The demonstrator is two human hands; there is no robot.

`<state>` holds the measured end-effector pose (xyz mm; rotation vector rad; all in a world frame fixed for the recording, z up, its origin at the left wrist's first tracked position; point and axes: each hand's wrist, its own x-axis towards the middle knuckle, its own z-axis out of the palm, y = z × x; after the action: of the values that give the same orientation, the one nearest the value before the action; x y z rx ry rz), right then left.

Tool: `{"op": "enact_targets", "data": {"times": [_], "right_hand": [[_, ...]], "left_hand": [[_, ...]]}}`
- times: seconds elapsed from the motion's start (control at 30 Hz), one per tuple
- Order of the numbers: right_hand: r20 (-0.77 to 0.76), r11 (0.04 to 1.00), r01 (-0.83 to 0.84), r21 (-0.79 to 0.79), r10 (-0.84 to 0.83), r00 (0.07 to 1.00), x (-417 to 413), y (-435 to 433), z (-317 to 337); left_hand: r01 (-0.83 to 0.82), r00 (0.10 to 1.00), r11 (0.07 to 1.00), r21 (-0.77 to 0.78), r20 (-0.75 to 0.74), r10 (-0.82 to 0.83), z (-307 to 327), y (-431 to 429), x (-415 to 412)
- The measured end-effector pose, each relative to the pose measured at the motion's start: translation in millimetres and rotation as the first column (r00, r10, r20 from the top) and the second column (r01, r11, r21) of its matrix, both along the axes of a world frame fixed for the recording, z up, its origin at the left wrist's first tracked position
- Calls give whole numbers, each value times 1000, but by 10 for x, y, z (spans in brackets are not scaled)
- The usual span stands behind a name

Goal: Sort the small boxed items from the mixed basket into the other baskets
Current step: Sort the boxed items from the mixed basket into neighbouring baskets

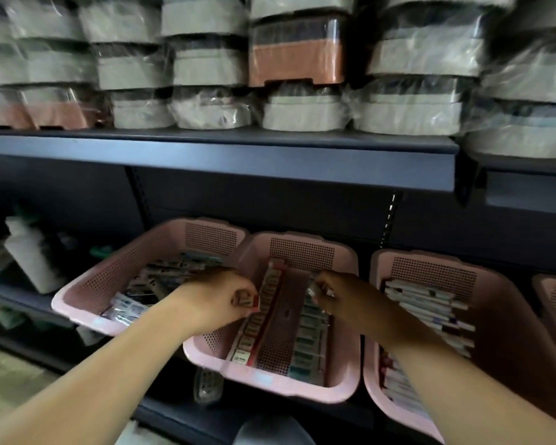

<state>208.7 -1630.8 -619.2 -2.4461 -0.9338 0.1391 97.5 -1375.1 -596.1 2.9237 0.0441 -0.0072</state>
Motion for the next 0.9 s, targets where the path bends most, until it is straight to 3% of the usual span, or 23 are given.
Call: {"op": "enact_targets", "data": {"times": [0.17,0.3,0.6,0.7,0.8,0.9], "right_hand": [[130,991,-33,-132,50,990,32,107,-38],[131,981,-55,-184,80,988,78,224,-110],[158,979,-62,-193,94,983,131,291,-336],[190,976,-67,-210,107,976,127,289,-368],[210,975,-70,-211,115,971,130,289,-388],[240,975,-68,-212,119,964,124,282,-381]], "left_hand": [[44,995,999,-7,93,-44,-75,-1,331],[44,986,998,52,159,-51,-172,15,671],[52,996,994,-96,76,-44,-287,13,1186],[-46,997,926,-375,46,68,-330,-16,1248],[-205,976,745,-634,-76,203,-359,-50,1253],[-236,970,707,-666,-115,216,-375,-82,1258]]}}
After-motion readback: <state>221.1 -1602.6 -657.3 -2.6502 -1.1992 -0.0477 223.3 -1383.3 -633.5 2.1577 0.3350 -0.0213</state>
